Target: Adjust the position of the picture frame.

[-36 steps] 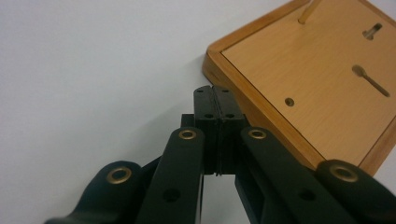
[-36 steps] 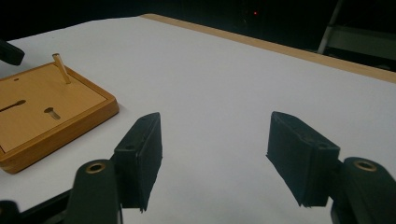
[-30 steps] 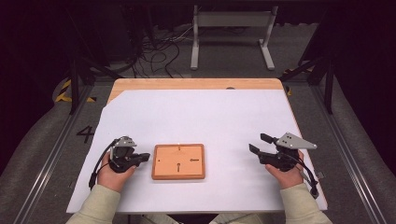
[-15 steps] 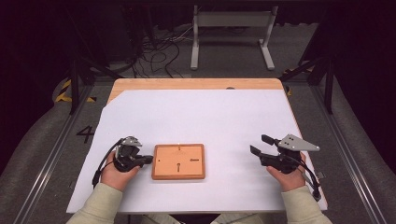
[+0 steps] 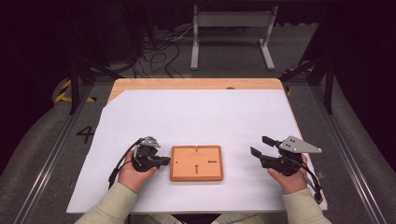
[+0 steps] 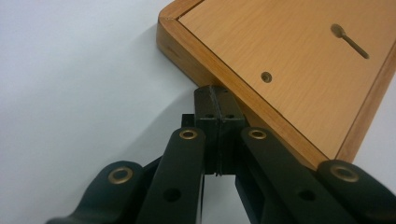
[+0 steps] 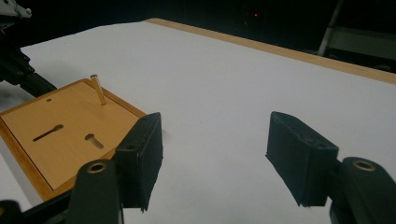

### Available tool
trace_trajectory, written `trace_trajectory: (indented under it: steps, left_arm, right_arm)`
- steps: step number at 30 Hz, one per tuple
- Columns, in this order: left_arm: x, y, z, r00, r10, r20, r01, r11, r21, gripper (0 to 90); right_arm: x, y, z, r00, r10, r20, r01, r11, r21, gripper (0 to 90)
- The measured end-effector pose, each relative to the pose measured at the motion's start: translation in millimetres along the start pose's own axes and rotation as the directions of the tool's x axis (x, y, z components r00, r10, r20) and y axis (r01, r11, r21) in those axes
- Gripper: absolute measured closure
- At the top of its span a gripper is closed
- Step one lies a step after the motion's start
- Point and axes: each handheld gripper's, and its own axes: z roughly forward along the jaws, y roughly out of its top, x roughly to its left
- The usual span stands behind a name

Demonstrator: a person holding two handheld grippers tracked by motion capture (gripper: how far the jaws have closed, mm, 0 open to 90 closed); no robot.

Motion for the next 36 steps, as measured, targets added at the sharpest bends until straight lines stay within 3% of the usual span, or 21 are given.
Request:
trace_trajectory:
  steps: [5,7,8,9,10,11,12,13,14,16,17,20,22,24,27,29,31,36]
  left_arm:
    - [-15.2,9.5,11.4,0.9989,0.047,0.006,-0.047,0.9988,0.01,90.0]
    - [-15.0,9.3,11.2,0.9988,0.049,0.008,-0.049,0.9988,0.007,90.0]
    - [-14.5,8.7,9.6,0.9992,0.034,0.021,-0.034,0.9994,0.002,90.0]
    - [-13.2,9.6,5.6,0.9996,0.029,0.006,-0.029,0.9989,-0.036,90.0]
    - [-13.2,9.6,5.6,0.9996,0.029,0.006,-0.029,0.9989,-0.036,90.0]
    - [-11.8,10.3,2.1,0.9995,0.031,-0.008,-0.031,0.9981,-0.052,90.0]
    - [-10.8,10.9,0.3,0.9995,0.026,-0.015,-0.027,0.9975,-0.066,90.0]
    - [-8.7,12.6,-1.6,0.9995,0.014,-0.028,-0.017,0.9961,-0.087,90.0]
    - [-4.1,17.3,-2.7,0.9993,-0.006,-0.036,0.002,0.9928,-0.12,89.9]
    - [5.0,30.5,-1.7,0.9985,-0.051,-0.018,0.047,0.9831,-0.177,89.9]
    - [6.7,35.8,-0.1,0.9981,-0.056,-0.025,0.05,0.9814,-0.185,89.9]
    - [7.4,48.1,7.6,0.9988,-0.034,-0.036,0.027,0.9835,-0.179,89.8]
    - [6.0,52.7,15.0,0.9991,-0.016,-0.039,0.009,0.9852,-0.171,89.9]
    - [5.4,58.1,23.6,0.9979,0.022,-0.06,-0.03,0.9913,-0.128,89.8]
    - [6.0,62.4,32.3,0.9971,0.044,-0.062,-0.05,0.9939,-0.099,89.8]
    - [8.4,61.5,37.3,0.9981,0.036,-0.051,-0.04,0.996,-0.08,89.9]
    - [12.5,61.4,38.9,0.9992,0.022,-0.033,-0.025,0.9966,-0.079,89.9]
    - [14.5,60.6,37.2,0.9994,0.015,-0.031,-0.017,0.9978,-0.065,90.0]
  right_arm:
    - [-0.5,-1.9,0.0,1.0,0.007,-0.003,-0.007,0.9998,0.019,41.4]
    - [1.6,-2.6,1.7,0.9994,0.004,-0.035,-0.002,0.9981,0.062,54.0]
    - [1.6,-2.6,1.7,0.9994,0.004,-0.035,-0.002,0.9981,0.062,54.0]
    - [5.8,-2.4,3.6,0.9973,-0.015,-0.072,0.023,0.9943,0.104,65.8]
    - [5.8,-2.4,3.6,0.9973,-0.015,-0.072,0.023,0.9943,0.104,65.8]
    - [9.0,-2.3,5.2,0.9955,-0.026,-0.091,0.038,0.9909,0.129,69.2]
    - [15.9,-2.6,10.4,0.9948,-0.041,-0.093,0.059,0.9779,0.2,77.4]
    - [15.9,-2.6,10.4,0.9948,-0.041,-0.093,0.059,0.9779,0.2,77.4]
    - [19.7,-3.0,12.8,0.9939,-0.041,-0.103,0.064,0.9705,0.233,82.3]
    - [29.8,-3.5,16.8,0.9847,-0.049,-0.168,0.095,0.9554,0.28,89.6]
    - [38.0,-2.7,19.1,0.9767,-0.065,-0.205,0.127,0.9433,0.307,90.0]
    - [54.7,-1.1,21.6,0.9581,-0.097,-0.27,0.187,0.9244,0.332,90.0]
    - [61.2,-1.8,23.6,0.949,-0.104,-0.297,0.208,0.9159,0.343,90.0]
    - [66.4,-3.7,26.0,0.9403,-0.107,-0.323,0.226,0.9063,0.357,90.0]
    - [70.6,-6.1,26.1,0.9271,-0.104,-0.36,0.243,0.898,0.367,90.0]
    - [73.6,-7.3,24.4,0.9246,-0.107,-0.366,0.251,0.8925,0.375,90.0]
    - [74.6,-8.5,23.3,0.9302,-0.103,-0.352,0.245,0.8888,0.387,90.0]
    - [74.7,-9.4,21.6,0.9308,-0.096,-0.353,0.24,0.888,0.392,90.0]
